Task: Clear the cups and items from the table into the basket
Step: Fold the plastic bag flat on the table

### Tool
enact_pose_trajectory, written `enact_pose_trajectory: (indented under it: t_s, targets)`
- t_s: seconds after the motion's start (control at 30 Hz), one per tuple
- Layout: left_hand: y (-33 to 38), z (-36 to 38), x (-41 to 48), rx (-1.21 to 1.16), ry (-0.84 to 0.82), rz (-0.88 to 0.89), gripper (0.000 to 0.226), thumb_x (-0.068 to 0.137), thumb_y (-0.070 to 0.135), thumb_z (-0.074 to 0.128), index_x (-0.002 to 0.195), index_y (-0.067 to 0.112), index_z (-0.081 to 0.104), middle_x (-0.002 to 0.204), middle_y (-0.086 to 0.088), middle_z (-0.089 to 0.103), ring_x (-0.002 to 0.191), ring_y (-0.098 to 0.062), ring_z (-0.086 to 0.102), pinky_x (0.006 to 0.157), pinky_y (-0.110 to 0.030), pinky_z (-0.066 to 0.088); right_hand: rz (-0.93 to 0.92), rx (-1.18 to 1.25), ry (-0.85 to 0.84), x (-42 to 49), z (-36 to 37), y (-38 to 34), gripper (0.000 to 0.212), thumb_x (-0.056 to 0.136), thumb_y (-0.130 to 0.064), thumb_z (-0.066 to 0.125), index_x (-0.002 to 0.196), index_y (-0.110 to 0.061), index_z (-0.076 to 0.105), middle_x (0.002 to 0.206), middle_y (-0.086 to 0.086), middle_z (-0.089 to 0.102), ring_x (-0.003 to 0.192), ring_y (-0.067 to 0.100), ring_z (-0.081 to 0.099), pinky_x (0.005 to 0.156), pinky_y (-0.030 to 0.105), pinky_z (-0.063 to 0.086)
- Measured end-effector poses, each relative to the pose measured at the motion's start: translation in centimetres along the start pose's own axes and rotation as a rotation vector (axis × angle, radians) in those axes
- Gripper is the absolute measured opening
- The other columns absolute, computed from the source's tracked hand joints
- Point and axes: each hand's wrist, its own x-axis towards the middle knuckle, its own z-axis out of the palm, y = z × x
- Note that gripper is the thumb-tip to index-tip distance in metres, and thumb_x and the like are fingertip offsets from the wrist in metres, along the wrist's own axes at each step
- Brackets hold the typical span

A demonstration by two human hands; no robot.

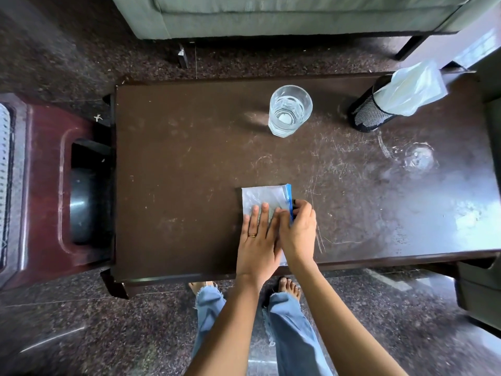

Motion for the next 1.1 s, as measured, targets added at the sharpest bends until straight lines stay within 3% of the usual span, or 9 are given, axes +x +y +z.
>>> enact_pose_trajectory:
  t_s: [0.33, 0.5, 0.57, 0.67, 0.73, 0.83, 0.9, 1.0, 1.1]
  targets:
    - [-1.7, -2.5, 0.6, -0.402, 0.108, 0.003, 0.052, 0.096, 0.030, 0.029, 0.145, 0.014, 0.033, 0.157, -0.007, 0.022, 0.147, -0.018, 0.013, 0.119, -0.040, 0.016, 0.176, -0.108, -0.102, 1.0, 0.3, -1.8, 0.017, 0.091, -0.010, 0.043, 0.088, 0.001, 0.056, 0.095, 0.026, 0.055, 0.095, 0.038, 0.048, 0.085, 0.042, 0.037]
    - [-3.8, -6.9, 1.1, -1.015, 0.247, -0.471, 0.058, 0.094, 0.027, 0.053, 0.143, 0.007, 0.028, 0.151, -0.011, 0.023, 0.138, -0.012, 0.024, 0.104, -0.002, 0.019, 0.064, 0.024, -0.174, -0.8, 0.1, -5.0, 0.032, 0.095, -0.010, 0.040, 0.067, -0.020, 0.029, 0.073, 0.007, 0.046, 0.064, 0.022, 0.038, 0.061, 0.034, 0.030]
    - [-5.5, -8.4, 1.3, -1.279, 0.214, -0.633, 0.057, 0.089, 0.023, 0.062, 0.138, 0.011, 0.036, 0.137, 0.001, 0.045, 0.122, -0.007, 0.046, 0.096, -0.011, 0.038, 0.034, 0.106, -0.199, -1.3, 0.5, -6.5, 0.031, 0.095, -0.009, 0.041, 0.068, -0.017, 0.028, 0.063, 0.002, 0.040, 0.054, 0.015, 0.029, 0.051, 0.028, 0.029]
    - [-8.4, -10.5, 1.2, -1.555, 0.157, -0.710, 0.029, 0.086, 0.024, 0.068, 0.113, 0.016, 0.061, 0.105, 0.001, 0.071, 0.094, -0.014, 0.068, 0.078, -0.027, 0.054, -0.030, 0.185, -0.221, -1.4, 1.4, -9.3, 0.019, 0.093, -0.008, 0.047, 0.076, -0.006, 0.039, 0.064, 0.005, 0.044, 0.053, 0.010, 0.030, 0.045, 0.017, 0.030]
    - [-10.2, -12.3, 0.8, -1.736, 0.194, -0.741, 0.015, 0.089, 0.019, 0.065, 0.102, 0.013, 0.067, 0.095, -0.004, 0.074, 0.086, -0.018, 0.070, 0.074, -0.032, 0.056, -0.051, 0.246, -0.280, -1.2, 2.1, -11.8, 0.006, 0.091, -0.013, 0.056, 0.093, -0.012, 0.051, 0.073, 0.004, 0.059, 0.057, 0.008, 0.047, 0.054, 0.013, 0.041]
    - [-12.9, -15.5, 0.5, -1.862, 0.339, -0.785, 0.012, 0.092, 0.021, 0.060, 0.097, 0.014, 0.068, 0.092, -0.006, 0.073, 0.086, -0.023, 0.069, 0.078, -0.039, 0.057, -0.004, 0.319, -0.465, -0.1, 3.1, -15.3, 0.027, 0.085, -0.035, 0.067, 0.108, -0.032, 0.052, 0.087, -0.001, 0.071, 0.081, 0.018, 0.066, 0.074, 0.034, 0.054]
    - [-15.2, -17.8, 0.4, -1.898, 0.464, -0.805, 0.016, 0.093, 0.024, 0.058, 0.102, 0.014, 0.066, 0.092, -0.004, 0.072, 0.083, -0.018, 0.070, 0.072, -0.034, 0.059, -0.101, 0.206, -0.611, 0.2, 3.9, -18.0, 0.026, 0.085, -0.041, 0.066, 0.108, -0.034, 0.056, 0.089, -0.007, 0.073, 0.085, 0.014, 0.067, 0.076, 0.032, 0.053]
    - [-19.4, -20.7, 0.3, -1.891, 0.668, -0.855, 0.015, 0.094, 0.024, 0.057, 0.101, 0.012, 0.063, 0.087, -0.001, 0.069, 0.074, -0.010, 0.069, 0.060, -0.024, 0.055, -0.348, -0.021, -0.720, -0.5, 5.5, -22.1, 0.014, 0.089, -0.020, 0.062, 0.101, -0.027, 0.062, 0.085, -0.006, 0.066, 0.072, 0.007, 0.058, 0.068, 0.022, 0.046]
    - [-23.9, -23.7, 0.0, -1.853, 0.828, -0.891, 0.010, 0.094, 0.023, 0.057, 0.089, 0.017, 0.063, 0.086, -0.001, 0.066, 0.075, -0.014, 0.066, 0.065, -0.029, 0.055, -0.273, 0.130, -0.802, -2.2, 8.3, -26.0, 0.030, 0.090, -0.002, 0.053, 0.108, -0.023, 0.066, 0.091, 0.003, 0.068, 0.073, 0.013, 0.066, 0.068, 0.025, 0.056]
